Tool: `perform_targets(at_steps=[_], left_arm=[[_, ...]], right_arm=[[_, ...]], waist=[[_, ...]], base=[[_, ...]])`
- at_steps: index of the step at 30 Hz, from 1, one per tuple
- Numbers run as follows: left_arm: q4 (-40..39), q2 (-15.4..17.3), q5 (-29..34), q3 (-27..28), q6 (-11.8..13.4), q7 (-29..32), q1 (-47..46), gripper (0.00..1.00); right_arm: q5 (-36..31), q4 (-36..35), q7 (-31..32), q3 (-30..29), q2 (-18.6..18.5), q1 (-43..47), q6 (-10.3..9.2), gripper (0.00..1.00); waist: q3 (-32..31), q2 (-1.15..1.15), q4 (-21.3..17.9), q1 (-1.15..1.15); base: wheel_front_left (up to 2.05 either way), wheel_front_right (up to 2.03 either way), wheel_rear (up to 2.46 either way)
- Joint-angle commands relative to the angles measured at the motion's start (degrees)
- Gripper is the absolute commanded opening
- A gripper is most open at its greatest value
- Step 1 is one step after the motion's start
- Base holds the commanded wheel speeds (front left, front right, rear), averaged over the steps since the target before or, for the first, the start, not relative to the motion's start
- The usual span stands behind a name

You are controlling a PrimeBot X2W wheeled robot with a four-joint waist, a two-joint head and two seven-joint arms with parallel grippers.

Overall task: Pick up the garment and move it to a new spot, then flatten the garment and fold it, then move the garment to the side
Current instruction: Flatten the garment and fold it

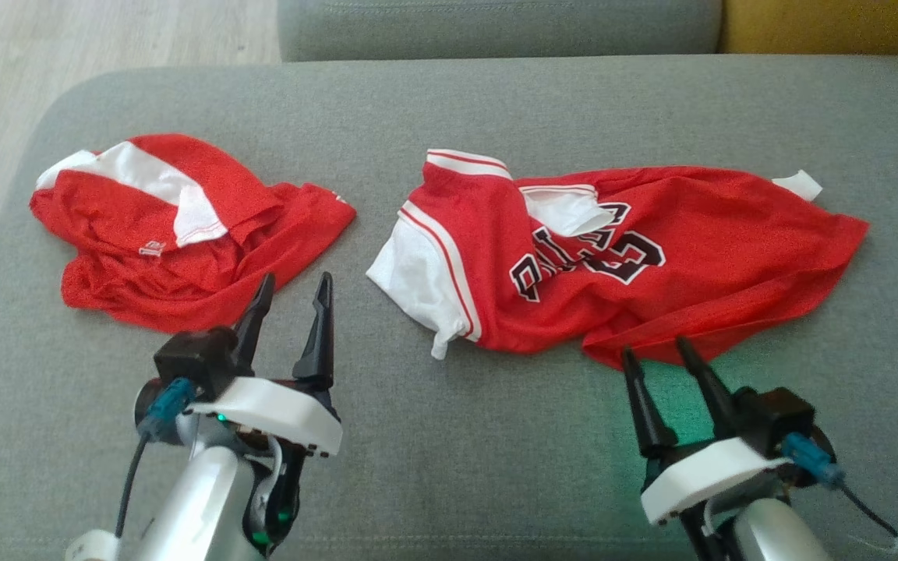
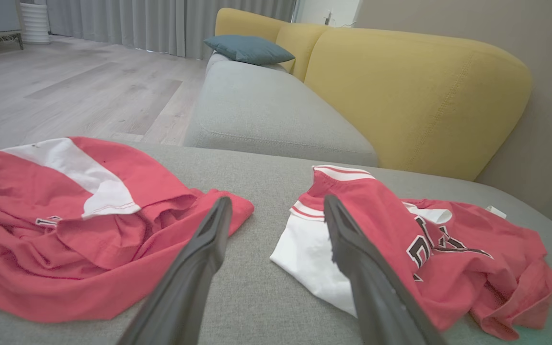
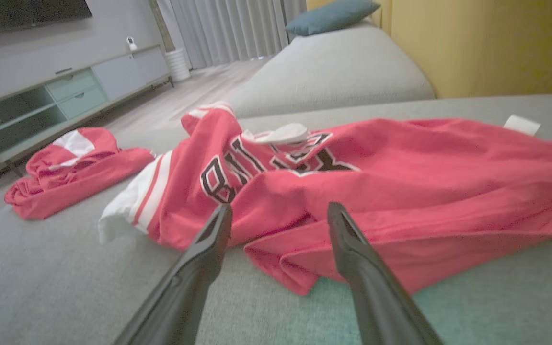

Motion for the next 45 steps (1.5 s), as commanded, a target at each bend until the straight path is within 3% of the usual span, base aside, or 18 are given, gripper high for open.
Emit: perform_targets(at_steps=[1, 10, 22, 23, 24, 25, 35, 45], left_arm=[[-1.5, 0.0, 0.6, 2.6, -0.4, -0.7, -1.8, 1.00], [-0.3, -1.2, 1.7, 3.1, -1.7, -0.7, -2.1, 1.00], [0.4, -2.4, 2.8, 4.3, -3.1, -0.7, -3.3, 1.00], [0.5, -2.5, 2.9, 4.4, -3.1, -0.7, -3.4, 1.00], [0.5, -2.5, 2.9, 4.6, -3.2, -0.7, -3.4, 1.00], [0.6, -2.6, 2.9, 4.8, -3.2, -0.7, -3.5, 1.00], [1.7, -2.8, 3.6, 6.6, -3.8, -0.7, -2.7, 1.00], [1.8, -3.0, 3.5, 6.8, -3.9, -0.7, -1.1, 1.00]], right_arm=[[-0.3, -0.9, 0.6, 1.9, -0.2, -0.8, 0.37, 1.00], [-1.4, 5.7, 4.2, 1.2, -0.2, -3.1, 0.37, 1.00], [-4.6, 11.9, 3.2, -1.4, -0.2, -7.9, 0.37, 1.00], [-4.6, 12.2, 3.1, -1.3, -0.2, -8.2, 0.37, 0.84], [-4.6, 12.4, 3.1, -1.1, -0.2, -8.4, 0.37, 0.09], [-4.4, 12.6, 3.0, -0.9, -0.2, -8.7, 0.37, 0.00], [0.6, 9.4, 0.0, -3.3, -0.2, -8.3, 0.37, 0.00], [1.2, -0.5, 5.2, -18.0, -0.4, -5.6, 0.37, 0.00]], waist=[[0.4, 0.00, 0.4, 0.00], [2.5, 0.00, 2.6, 0.00], [5.7, 0.00, 4.8, 0.00], [5.8, 0.00, 4.8, 0.00], [5.9, 0.00, 4.7, 0.00], [5.9, 0.00, 4.5, 0.00], [3.2, 0.00, -1.5, 0.00], [0.3, 0.00, -6.7, 0.00]], base=[[0.00, 0.00, 0.00], [0.00, 0.00, 0.00], [0.00, 0.00, 0.00], [0.00, 0.00, 0.00], [0.00, 0.00, 0.00], [0.00, 0.00, 0.00], [0.00, 0.00, 0.00], [0.00, 0.00, 0.00]])
